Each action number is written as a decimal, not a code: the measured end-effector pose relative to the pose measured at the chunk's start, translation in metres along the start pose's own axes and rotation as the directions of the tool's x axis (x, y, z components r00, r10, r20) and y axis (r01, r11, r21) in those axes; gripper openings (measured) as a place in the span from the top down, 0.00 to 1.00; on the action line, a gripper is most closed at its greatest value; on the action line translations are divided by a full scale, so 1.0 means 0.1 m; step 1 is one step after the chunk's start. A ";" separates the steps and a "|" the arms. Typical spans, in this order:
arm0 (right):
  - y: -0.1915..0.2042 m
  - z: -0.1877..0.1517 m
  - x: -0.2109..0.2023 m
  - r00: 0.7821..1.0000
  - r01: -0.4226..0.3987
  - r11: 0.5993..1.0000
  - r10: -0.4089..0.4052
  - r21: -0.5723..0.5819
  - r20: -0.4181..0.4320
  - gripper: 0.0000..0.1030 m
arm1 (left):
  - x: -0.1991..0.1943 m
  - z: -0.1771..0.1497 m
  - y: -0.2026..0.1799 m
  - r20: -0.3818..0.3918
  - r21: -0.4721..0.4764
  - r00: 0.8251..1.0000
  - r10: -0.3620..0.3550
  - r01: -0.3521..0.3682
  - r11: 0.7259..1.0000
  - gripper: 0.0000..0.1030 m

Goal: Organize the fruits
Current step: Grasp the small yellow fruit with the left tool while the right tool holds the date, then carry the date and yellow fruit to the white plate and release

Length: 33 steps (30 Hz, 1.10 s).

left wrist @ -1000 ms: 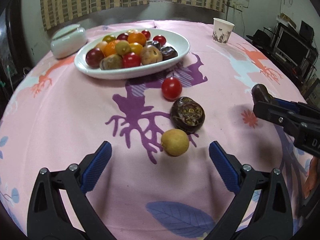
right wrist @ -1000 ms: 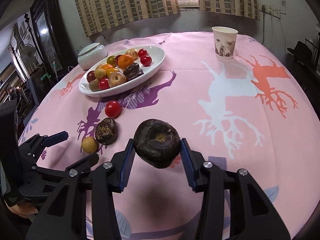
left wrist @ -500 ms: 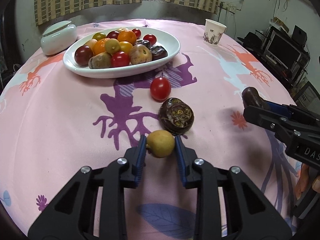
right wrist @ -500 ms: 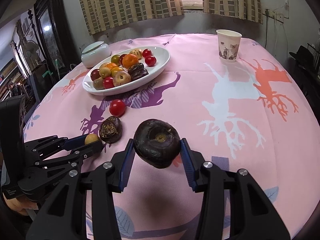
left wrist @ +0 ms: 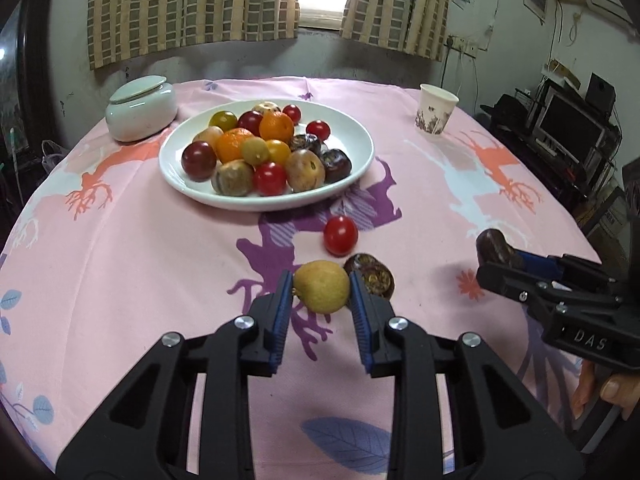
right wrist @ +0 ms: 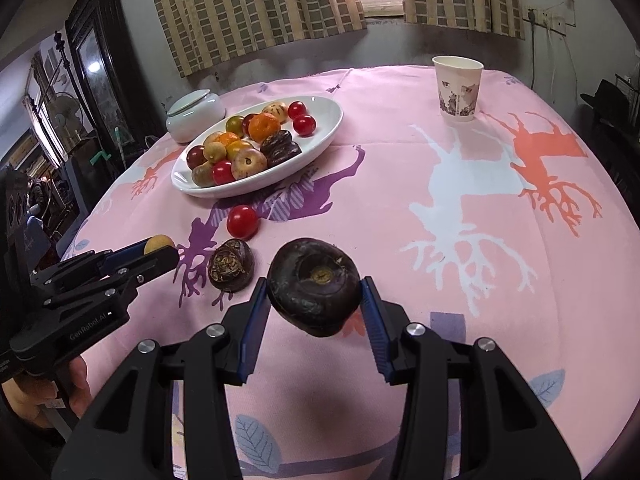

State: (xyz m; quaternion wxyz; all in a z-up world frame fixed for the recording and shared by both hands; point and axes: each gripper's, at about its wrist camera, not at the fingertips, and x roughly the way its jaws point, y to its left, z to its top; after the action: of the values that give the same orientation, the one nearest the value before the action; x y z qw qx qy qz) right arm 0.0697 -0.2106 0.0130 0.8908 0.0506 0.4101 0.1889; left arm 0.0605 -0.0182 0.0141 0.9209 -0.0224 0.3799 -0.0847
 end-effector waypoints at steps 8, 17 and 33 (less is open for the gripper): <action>0.05 0.35 -0.06 0.999 -0.046 0.999 0.046 0.019 0.028 0.55 | -0.06 0.55 0.21 0.036 0.022 0.998 0.050 -0.051 0.998 0.72; 0.23 1.00 0.38 0.999 0.017 0.999 -0.015 -0.047 0.040 0.55 | 0.24 1.01 0.33 0.039 0.035 0.995 0.097 -0.098 0.995 0.72; 0.24 1.41 1.26 0.998 0.054 0.999 -0.053 0.009 -0.015 0.54 | 1.02 1.40 0.70 -0.024 -0.077 0.972 0.235 -0.236 0.969 0.34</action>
State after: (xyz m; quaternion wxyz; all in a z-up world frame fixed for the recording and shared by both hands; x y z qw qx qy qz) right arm 0.2428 -0.1317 0.0218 0.8923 0.0423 0.4187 0.1634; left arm 0.2398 0.0298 0.0353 0.9199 -0.0132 0.3898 0.0403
